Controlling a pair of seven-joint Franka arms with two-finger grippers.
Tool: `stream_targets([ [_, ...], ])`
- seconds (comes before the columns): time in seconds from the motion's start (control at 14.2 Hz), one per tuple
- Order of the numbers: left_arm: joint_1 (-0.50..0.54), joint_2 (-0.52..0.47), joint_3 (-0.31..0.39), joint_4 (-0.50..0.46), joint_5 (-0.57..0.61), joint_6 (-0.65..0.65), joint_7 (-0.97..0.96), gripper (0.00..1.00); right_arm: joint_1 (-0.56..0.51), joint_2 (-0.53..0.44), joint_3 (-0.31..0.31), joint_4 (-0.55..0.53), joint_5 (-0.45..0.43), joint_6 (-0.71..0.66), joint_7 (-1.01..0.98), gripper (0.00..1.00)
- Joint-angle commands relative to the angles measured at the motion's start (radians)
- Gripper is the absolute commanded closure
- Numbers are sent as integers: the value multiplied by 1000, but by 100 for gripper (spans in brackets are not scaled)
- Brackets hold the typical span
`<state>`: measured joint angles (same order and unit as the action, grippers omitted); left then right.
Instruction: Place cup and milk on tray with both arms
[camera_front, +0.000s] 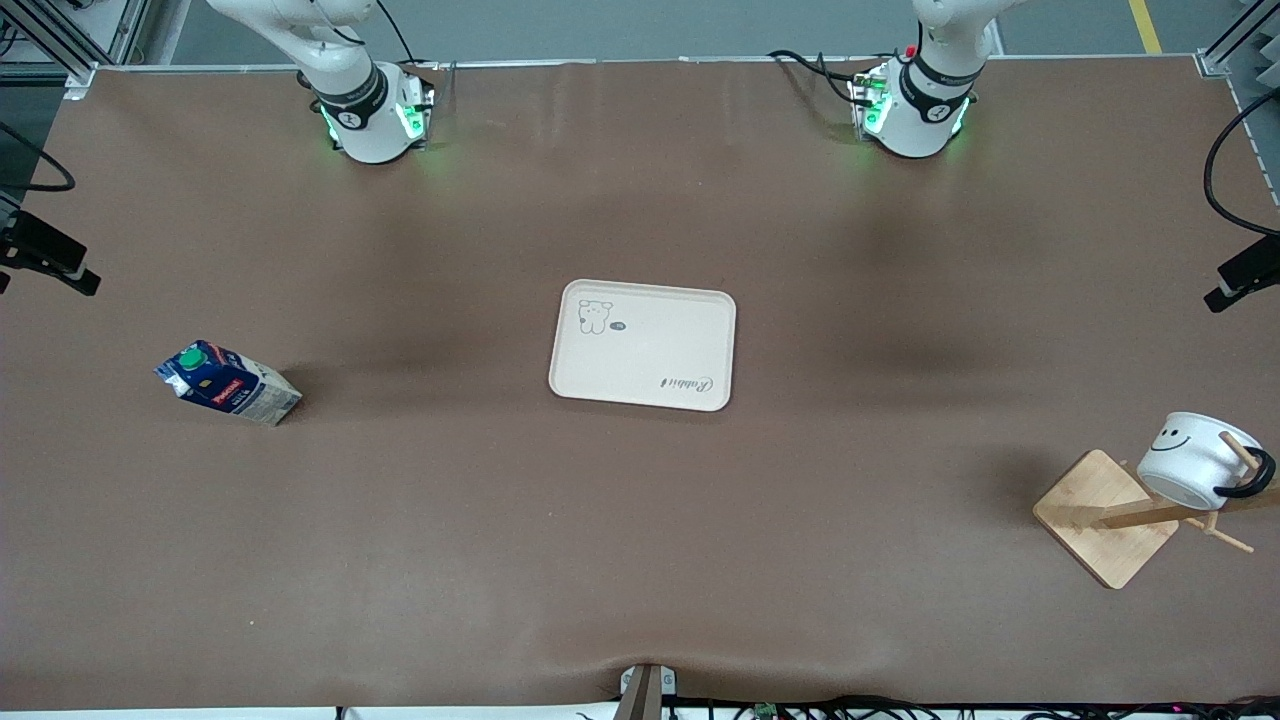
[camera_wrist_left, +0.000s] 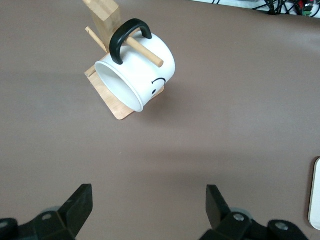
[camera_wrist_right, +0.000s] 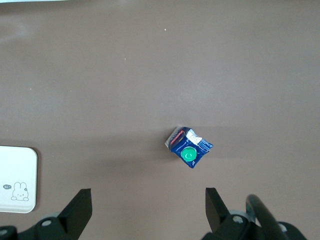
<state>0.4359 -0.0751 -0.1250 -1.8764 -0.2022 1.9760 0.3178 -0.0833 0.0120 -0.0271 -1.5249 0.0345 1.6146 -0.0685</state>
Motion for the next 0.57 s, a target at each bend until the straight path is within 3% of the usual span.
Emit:
stream_targets([
  [0.0, 70, -15, -7, -65, -91, 73, 174, 0, 0, 23, 0, 15, 11, -15, 15, 0],
  [0.49, 144, 139, -5, -81, -403, 231, 516, 0, 5, 84, 0, 14, 13, 5, 13, 0],
])
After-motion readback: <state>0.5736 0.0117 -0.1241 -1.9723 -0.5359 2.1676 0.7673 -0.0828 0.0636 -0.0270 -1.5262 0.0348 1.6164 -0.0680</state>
